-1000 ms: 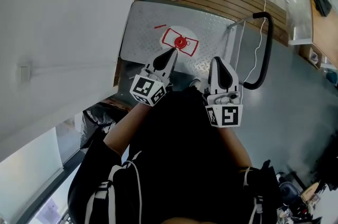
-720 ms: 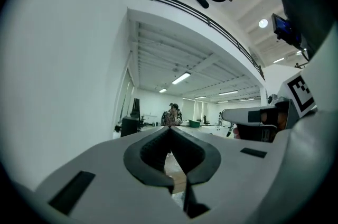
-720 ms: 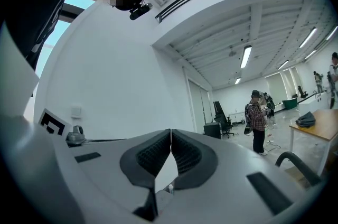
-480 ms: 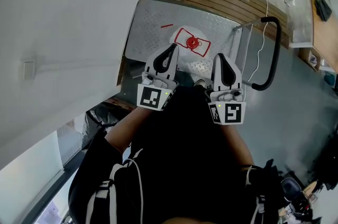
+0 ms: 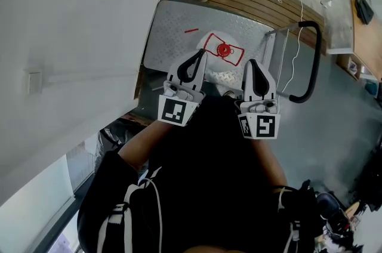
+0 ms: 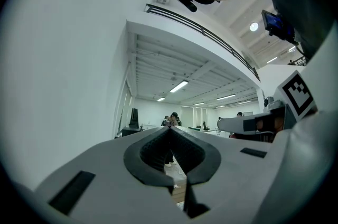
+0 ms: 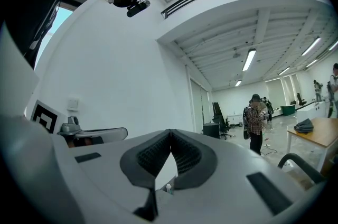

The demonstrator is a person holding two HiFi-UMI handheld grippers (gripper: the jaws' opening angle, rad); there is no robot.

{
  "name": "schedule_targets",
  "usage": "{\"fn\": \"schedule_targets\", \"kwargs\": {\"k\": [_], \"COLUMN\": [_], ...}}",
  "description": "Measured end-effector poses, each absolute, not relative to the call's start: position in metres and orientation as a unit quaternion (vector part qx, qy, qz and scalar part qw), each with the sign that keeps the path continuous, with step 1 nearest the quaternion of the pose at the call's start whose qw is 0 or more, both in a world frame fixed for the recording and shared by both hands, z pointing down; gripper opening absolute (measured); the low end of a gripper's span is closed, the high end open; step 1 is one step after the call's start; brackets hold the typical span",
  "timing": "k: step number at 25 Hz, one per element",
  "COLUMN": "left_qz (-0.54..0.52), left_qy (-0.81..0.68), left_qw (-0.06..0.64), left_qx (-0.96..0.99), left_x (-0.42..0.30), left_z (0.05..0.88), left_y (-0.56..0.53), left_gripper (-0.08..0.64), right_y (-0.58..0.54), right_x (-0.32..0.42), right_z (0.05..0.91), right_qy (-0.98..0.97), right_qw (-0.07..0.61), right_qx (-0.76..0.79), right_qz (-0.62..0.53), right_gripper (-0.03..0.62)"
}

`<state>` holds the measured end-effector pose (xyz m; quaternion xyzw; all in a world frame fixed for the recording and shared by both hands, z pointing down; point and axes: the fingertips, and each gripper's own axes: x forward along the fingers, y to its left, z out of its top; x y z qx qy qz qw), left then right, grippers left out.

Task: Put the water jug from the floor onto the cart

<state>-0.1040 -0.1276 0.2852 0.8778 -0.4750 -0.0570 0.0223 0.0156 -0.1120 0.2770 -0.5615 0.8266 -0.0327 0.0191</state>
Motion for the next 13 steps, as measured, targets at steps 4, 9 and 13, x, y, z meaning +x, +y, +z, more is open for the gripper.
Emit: {"fn": "schedule_targets", "kwargs": {"k": [4, 9, 13], "left_qz": [-0.059, -0.062, -0.063], "left_qy": [-0.469, -0.466, -0.462], "left_qw": [0.021, 0.026, 0.024], "left_qx": [0.881, 0.882, 0.884], "left_x": [-0.109, -0.117, -0.121], "left_z": [0.284, 0.285, 0.285], "left_y": [-0.132, -0.139, -0.144], "left_gripper": [0.017, 0.017, 0.017], "right_y": [-0.115, -0.12, -0.124], "right_x": [0.011, 0.003, 0.0], "right_z": [0.276, 0.276, 0.277], "right_qy": [0.823, 0.818, 0.814], "right_qw": [0.017, 0.006, 0.002], "right_qx": [-0.567, -0.574, -0.58], "right_qz": [-0.031, -0.027, -0.026], "right_gripper": [0.017, 0.017, 0.017]}}
